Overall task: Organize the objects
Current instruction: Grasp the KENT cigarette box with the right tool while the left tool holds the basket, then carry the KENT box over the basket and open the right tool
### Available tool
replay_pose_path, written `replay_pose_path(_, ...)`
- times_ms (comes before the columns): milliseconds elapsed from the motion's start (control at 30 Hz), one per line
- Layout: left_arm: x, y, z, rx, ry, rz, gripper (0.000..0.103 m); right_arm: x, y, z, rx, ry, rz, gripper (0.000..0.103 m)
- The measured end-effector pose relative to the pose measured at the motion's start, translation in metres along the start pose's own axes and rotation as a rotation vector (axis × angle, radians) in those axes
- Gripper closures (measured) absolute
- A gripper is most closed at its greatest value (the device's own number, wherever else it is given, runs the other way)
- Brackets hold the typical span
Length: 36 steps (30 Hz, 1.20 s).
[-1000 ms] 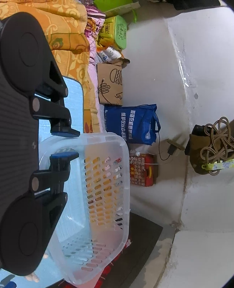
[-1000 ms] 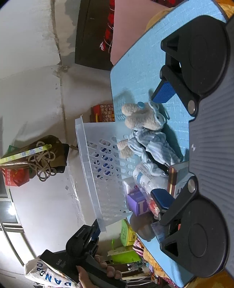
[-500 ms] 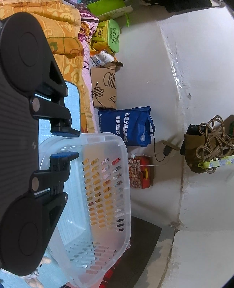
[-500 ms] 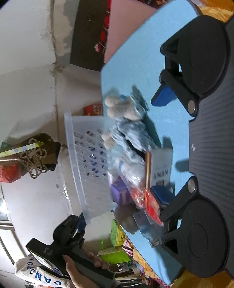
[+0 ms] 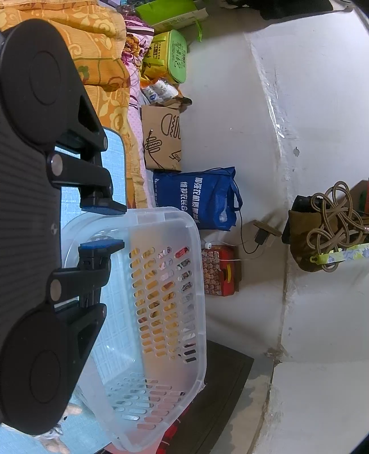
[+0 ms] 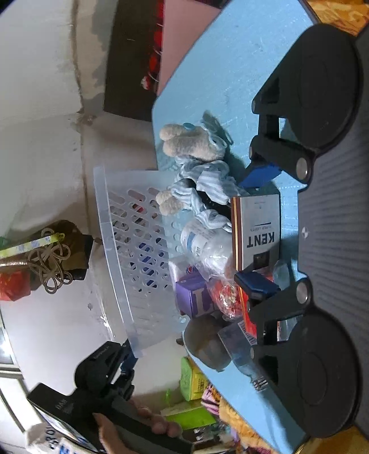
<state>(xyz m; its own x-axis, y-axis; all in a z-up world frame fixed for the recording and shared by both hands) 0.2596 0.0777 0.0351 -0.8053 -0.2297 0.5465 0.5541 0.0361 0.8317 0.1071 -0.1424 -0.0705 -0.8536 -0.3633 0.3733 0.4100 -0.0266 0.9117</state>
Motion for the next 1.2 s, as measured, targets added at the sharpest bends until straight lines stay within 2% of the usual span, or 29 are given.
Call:
replay_pose_path(200,0.001,-0.001,0.0,0.001,-0.002,-0.005,0.081,0.01,0.003,-0.008,-0.004,-0.005,-0.031,0.041)
replay_pose_path(567,0.001,0.0,-0.001,-0.002,0.006,-0.007,0.081,0.038,0.031,-0.033,0.025,-0.025,-0.13,0.041)
replay_pose_path(733,0.001,0.0,-0.002,-0.005,0.009,-0.01,0.081,0.044,0.054,-0.036,0.048,0.005,-0.171,0.041)
replay_pose_path(833,0.001,-0.001,-0.002,-0.004,0.008,-0.009,0.081,0.042,0.074,-0.038,0.049,0.057,-0.183,0.041)
replay_pose_path(1033,0.001,0.0,-0.002,0.002,0.001,-0.004,0.081,0.009,0.14,-0.038,0.105,0.122,-0.177,0.041)
replay_pose_path(1200,0.0,0.001,0.0,0.008,-0.003,0.0,0.081,-0.069,0.19,-0.036,0.103,0.188,-0.009,0.041)
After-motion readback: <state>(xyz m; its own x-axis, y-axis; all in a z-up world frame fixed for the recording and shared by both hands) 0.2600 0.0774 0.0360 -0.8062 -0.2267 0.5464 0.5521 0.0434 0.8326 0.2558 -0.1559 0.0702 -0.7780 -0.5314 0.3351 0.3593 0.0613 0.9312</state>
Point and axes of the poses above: each gripper's, at about its wrist camera, not at the fingertips, and x roughly against the way its jaws point, z to its left, y to its top, the point moved 5 cm from there along -x, roughly the way its jaws point, and after that the axes turned 10 degrees about y, right-handed, at the moved point
